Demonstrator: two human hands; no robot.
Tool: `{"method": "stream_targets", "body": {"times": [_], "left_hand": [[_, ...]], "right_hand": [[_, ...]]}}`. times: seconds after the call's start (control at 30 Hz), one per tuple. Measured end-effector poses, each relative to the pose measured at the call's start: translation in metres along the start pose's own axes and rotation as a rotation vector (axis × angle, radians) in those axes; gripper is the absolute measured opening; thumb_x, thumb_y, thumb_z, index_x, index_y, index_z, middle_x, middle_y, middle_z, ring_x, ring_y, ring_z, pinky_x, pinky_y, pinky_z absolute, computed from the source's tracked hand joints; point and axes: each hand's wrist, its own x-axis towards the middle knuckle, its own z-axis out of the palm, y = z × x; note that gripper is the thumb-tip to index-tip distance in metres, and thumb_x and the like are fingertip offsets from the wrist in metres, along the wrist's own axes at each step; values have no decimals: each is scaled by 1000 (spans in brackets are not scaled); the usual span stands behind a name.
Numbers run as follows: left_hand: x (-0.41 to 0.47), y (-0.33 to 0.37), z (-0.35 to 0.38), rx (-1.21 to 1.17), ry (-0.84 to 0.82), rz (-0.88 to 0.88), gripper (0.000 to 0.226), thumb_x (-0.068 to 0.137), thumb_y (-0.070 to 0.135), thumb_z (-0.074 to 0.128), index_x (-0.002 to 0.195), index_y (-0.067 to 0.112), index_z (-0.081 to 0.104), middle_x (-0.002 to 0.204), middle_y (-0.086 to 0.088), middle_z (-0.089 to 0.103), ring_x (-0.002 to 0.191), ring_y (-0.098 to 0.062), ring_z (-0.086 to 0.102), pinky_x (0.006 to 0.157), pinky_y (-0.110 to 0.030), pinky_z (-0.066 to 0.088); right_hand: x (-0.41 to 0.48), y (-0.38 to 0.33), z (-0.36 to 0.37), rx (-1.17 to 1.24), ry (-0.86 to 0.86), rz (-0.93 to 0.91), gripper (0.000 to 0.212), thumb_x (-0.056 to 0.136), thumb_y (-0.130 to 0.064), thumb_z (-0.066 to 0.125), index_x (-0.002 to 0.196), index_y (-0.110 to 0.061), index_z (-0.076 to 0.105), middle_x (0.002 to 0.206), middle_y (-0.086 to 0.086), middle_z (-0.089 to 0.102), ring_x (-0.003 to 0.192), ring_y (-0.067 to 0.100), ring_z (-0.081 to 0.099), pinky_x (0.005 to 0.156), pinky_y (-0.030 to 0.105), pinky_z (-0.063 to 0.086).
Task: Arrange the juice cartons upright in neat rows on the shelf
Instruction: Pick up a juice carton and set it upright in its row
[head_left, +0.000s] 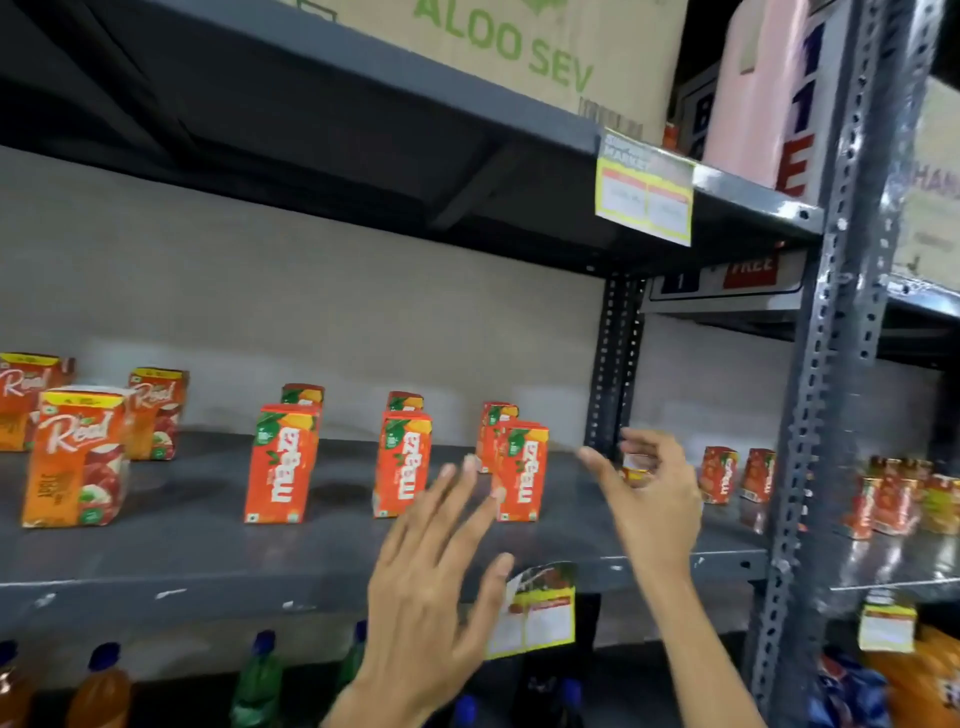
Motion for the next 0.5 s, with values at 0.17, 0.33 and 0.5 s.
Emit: {"method": "stream_targets", "body": {"times": [0.17, 0.33, 0.5], "left_hand": [[9, 31, 59, 9, -284, 80, 46, 91, 42, 42, 133, 25, 47, 145, 6, 38, 135, -9, 32, 110, -23, 23], [7, 26, 84, 78, -386, 5, 48, 91, 49, 36, 135, 29, 42, 145, 9, 37, 135, -6, 29, 108, -26, 23], [3, 25, 89, 149, -399, -5, 49, 92, 51, 32, 136, 30, 39, 144, 9, 38, 136, -5, 27, 105, -30, 26]], "right_hand": [[68, 87, -27, -147, -172, 252, 61, 73, -48, 70, 115, -6, 58, 107, 11, 67, 108, 30, 60, 85, 39, 44], [98, 135, -24, -259, -458, 383, 45, 81, -45, 62, 105, -7, 68, 108, 16, 68, 108, 34, 58, 91, 40, 43], [107, 152, -15, -291, -486, 420, 37, 68, -49, 67, 87, -18, 74, 96, 11, 72, 97, 32, 63, 89, 43, 49]]}}
